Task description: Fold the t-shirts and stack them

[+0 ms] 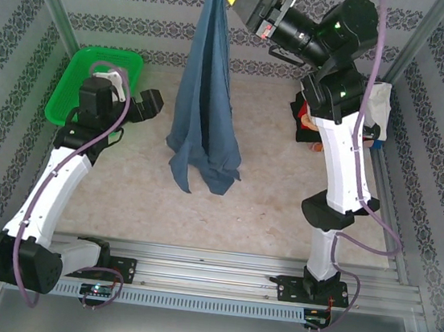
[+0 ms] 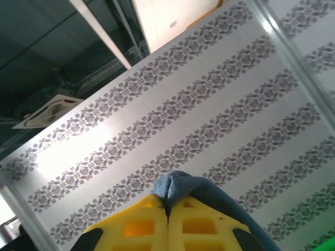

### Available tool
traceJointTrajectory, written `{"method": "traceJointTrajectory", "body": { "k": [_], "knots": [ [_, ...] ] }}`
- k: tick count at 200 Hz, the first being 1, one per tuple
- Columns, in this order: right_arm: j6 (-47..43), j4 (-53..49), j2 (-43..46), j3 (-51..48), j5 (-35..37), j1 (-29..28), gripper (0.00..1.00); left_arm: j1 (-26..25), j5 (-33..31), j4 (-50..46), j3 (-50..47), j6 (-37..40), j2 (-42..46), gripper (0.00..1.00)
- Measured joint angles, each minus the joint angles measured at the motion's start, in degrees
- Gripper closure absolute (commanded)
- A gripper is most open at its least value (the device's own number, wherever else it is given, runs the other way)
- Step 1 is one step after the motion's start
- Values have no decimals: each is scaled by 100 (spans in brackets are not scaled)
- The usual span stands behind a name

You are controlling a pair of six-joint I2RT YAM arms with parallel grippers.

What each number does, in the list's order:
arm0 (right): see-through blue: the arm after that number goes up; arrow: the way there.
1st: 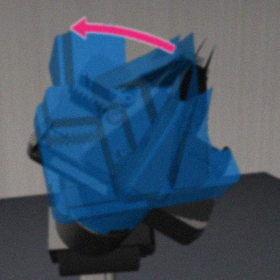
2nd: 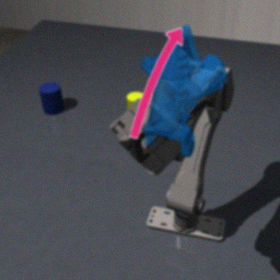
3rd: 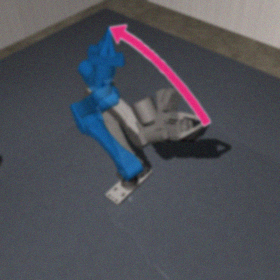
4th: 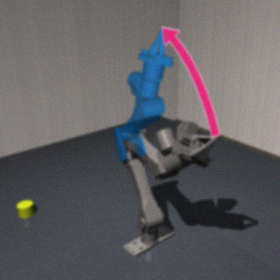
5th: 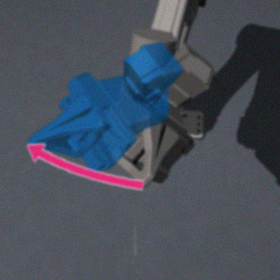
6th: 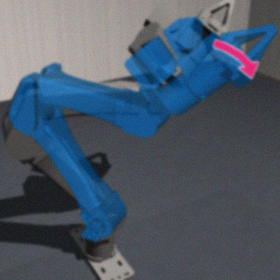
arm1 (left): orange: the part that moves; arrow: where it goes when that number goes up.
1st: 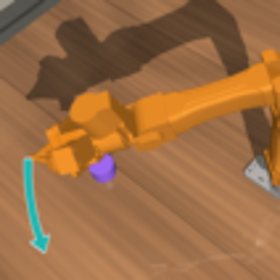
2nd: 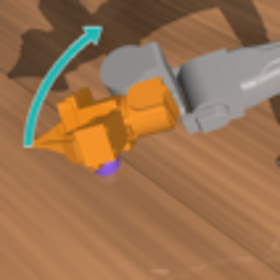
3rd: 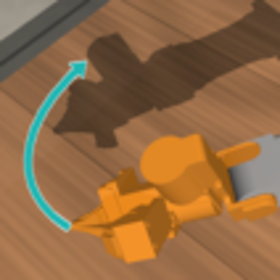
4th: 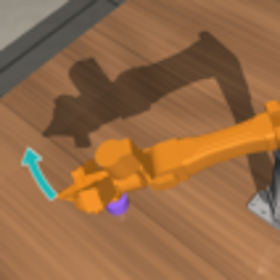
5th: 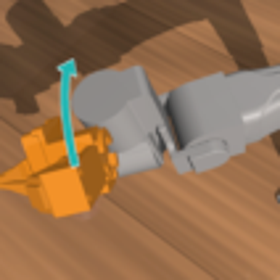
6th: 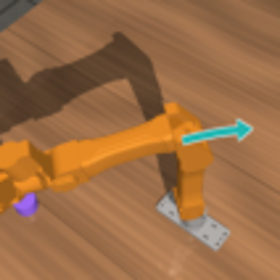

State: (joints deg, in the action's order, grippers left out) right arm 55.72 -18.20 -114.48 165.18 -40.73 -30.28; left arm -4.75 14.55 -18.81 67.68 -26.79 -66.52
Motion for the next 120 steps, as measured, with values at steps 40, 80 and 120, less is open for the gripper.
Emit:
{"method": "traceJointTrajectory", "body": {
  "k": [40,80,120],
  "knots": [
    [-857,-981,1353,-2518,1058,601,100,-63,337,190,157,-33,-291,0],
    [-920,-492,2284,-5928,1808,1985,100,-743,745,87,129,79,-822,0],
    [-927,-400,2116,-7117,2041,2566,100,-1290,1325,-236,-461,105,-883,0]
  ]
}}
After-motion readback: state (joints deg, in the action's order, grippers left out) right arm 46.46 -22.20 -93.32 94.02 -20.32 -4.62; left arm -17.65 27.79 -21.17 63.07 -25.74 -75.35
